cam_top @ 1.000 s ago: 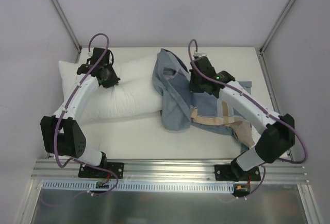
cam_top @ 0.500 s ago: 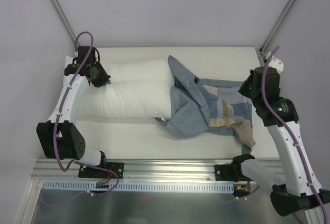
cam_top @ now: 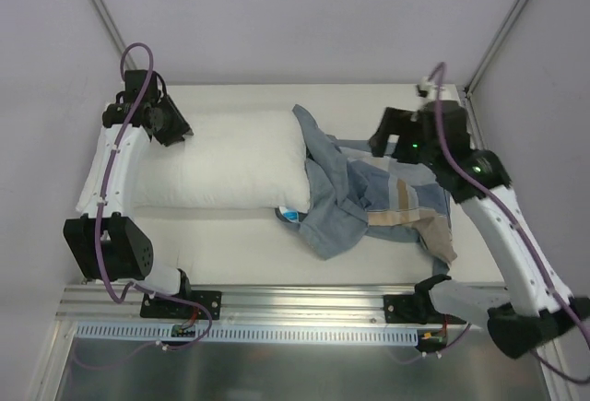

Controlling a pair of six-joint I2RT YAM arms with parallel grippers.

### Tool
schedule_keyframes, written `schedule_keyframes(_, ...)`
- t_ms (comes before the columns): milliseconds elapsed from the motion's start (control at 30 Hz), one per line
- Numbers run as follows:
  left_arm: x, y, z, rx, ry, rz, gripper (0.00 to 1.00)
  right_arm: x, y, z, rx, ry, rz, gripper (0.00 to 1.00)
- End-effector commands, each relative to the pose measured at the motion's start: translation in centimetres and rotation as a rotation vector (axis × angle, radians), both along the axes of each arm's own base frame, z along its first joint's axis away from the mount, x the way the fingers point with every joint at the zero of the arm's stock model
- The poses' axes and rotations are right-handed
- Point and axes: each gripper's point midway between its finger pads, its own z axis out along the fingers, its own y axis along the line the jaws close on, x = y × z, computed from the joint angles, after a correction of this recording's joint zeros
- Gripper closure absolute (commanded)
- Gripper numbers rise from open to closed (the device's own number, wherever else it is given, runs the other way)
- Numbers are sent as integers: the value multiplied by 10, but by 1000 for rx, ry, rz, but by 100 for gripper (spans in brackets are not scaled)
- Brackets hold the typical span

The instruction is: Remove the pillowcase from the pillow

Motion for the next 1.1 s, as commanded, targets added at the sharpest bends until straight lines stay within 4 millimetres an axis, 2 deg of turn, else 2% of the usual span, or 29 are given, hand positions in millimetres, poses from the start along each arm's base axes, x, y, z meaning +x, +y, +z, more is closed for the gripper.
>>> schedule_keyframes(0, 1, -17, 24, -34, -81, -64, 48, -3, 81, -67, -5, 232, 303, 4)
schedule_keyframes(33, -1, -19, 22, -36, -75, -73, 33, 5, 90, -92, -28, 304, 308, 4)
schedule_keyframes(67, -4, -20, 16, -29, -59, -88, 16, 10, 95, -104, -37, 330, 302, 4)
schedule_keyframes(100, -7, -23, 14, -25, -55, -101, 8, 14, 99, -116, -44, 362, 288, 4)
schedule_keyframes(133, -9, -24, 10, -19, -46, -107, 2, 21, 103, -139, -69, 420, 277, 4)
schedule_keyframes(233, -18, -25, -11, 13, 12, -118, 1, 29, 114, -171, -79, 497, 275, 4)
schedule_keyframes(267, -22, -34, -23, 20, 44, -144, 1, 32, 119, -192, -90, 546, 280, 4)
schedule_keyframes(333, -26, -41, -39, 18, 88, -162, 1, 33, 129, -209, -79, 587, 302, 0)
schedule_keyframes(367, -25, -42, -50, 24, 119, -164, 2, 33, 133, -220, -77, 618, 312, 8)
schedule_keyframes(400, -27, -44, -57, 25, 142, -173, 11, 30, 136, -223, -63, 634, 329, 27)
schedule_keyframes(433, -27, -47, -69, 26, 178, -187, 18, 31, 138, -222, -55, 626, 338, 41)
schedule_keyframes(467, -28, -49, -75, 22, 195, -193, 28, 32, 135, -218, -61, 610, 330, 73)
schedule_keyframes(500, -28, -50, -79, 18, 208, -194, 40, 34, 133, -214, -67, 591, 323, 88)
schedule_keyframes(533, -26, -51, -82, 13, 216, -190, 77, 36, 127, -209, -78, 575, 308, 99)
schedule_keyframes(567, -24, -51, -86, 9, 230, -189, 99, 44, 111, -193, -90, 524, 253, 99)
schedule_keyframes(633, -18, -52, -75, 5, 197, -184, 100, 46, 83, -180, -95, 503, 171, 99)
schedule_keyframes(667, -15, -48, -67, 23, 174, -165, 100, 54, 45, -160, -90, 446, 46, 99)
schedule_keyframes(700, -12, -44, -59, 35, 149, -150, 100, 53, 25, -150, -81, 421, -15, 99)
schedule_keyframes(733, -6, -40, -40, 40, 98, -128, 100, 51, 5, -139, -72, 396, -72, 99)
schedule_keyframes(767, -3, -33, -30, 40, 69, -101, 100, 53, -35, -127, -78, 354, -198, 99)
schedule_keyframes(800, 2, -28, -20, 41, 40, -86, 100, 42, -55, -101, -56, 275, -256, 99)
schedule_keyframes(833, 8, -25, -3, 33, -4, -67, 100, 36, -83, -90, -49, 246, -337, 99)
schedule_keyframes(900, 15, -16, 14, 26, -46, -34, 100, 22, -112, -65, -53, 178, -425, 99)
schedule_keyframes(933, 21, -9, 28, 15, -81, 1, 100, 8, -129, -46, -42, 126, -482, 99)
schedule_keyframes(967, 24, -6, 33, 5, -93, 20, 100, 1, -135, -36, -49, 98, -502, 99)
schedule_keyframes(1000, 29, -3, 47, -11, -126, 44, 100, -8, -145, -30, -58, 89, -536, 99)
schedule_keyframes(1033, 33, -2, 50, -19, -133, 51, 100, -17, -155, -14, -62, 43, -577, 99)
schedule_keyframes(1067, 38, -4, 62, -38, -163, 60, 100, -23, -161, -10, -74, 37, -603, 99)
